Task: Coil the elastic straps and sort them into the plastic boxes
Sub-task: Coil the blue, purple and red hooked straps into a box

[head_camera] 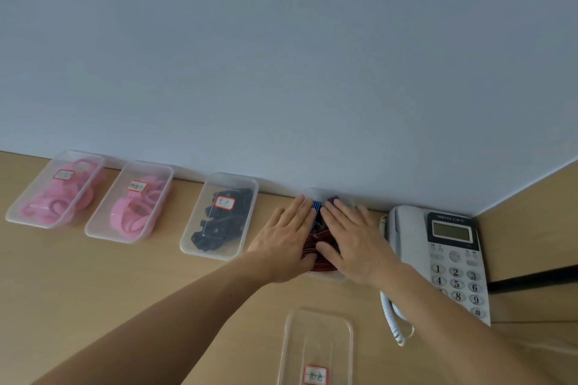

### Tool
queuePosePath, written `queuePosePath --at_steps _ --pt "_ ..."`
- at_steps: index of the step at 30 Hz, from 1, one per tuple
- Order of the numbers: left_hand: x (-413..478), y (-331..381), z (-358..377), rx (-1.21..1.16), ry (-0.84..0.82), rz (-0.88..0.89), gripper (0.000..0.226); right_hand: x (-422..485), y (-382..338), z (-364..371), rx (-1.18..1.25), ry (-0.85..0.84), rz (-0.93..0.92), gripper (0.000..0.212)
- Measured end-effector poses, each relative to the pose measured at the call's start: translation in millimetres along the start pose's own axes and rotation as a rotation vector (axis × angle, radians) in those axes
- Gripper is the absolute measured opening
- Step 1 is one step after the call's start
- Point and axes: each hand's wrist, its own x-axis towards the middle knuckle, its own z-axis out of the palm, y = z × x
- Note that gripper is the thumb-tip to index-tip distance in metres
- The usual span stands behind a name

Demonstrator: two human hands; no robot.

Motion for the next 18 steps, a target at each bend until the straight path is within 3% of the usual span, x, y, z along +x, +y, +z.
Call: queuePosePath --at_steps 5,11,18 --pt "2 2 1 0.074 -0.100 -0.004 0.077 -11 -9 12 -0.030 -0.103 0.091 0.080" --pt "-1 3 0 0.068 -0.047 -0.012 0.075 -16 -14 9 -0.035 -0.011 0.142 0.082" --pt "0 8 5 0.071 -0.098 -0.027 0.071 -19 -18 14 -0.056 -0.072 0.169 0.074"
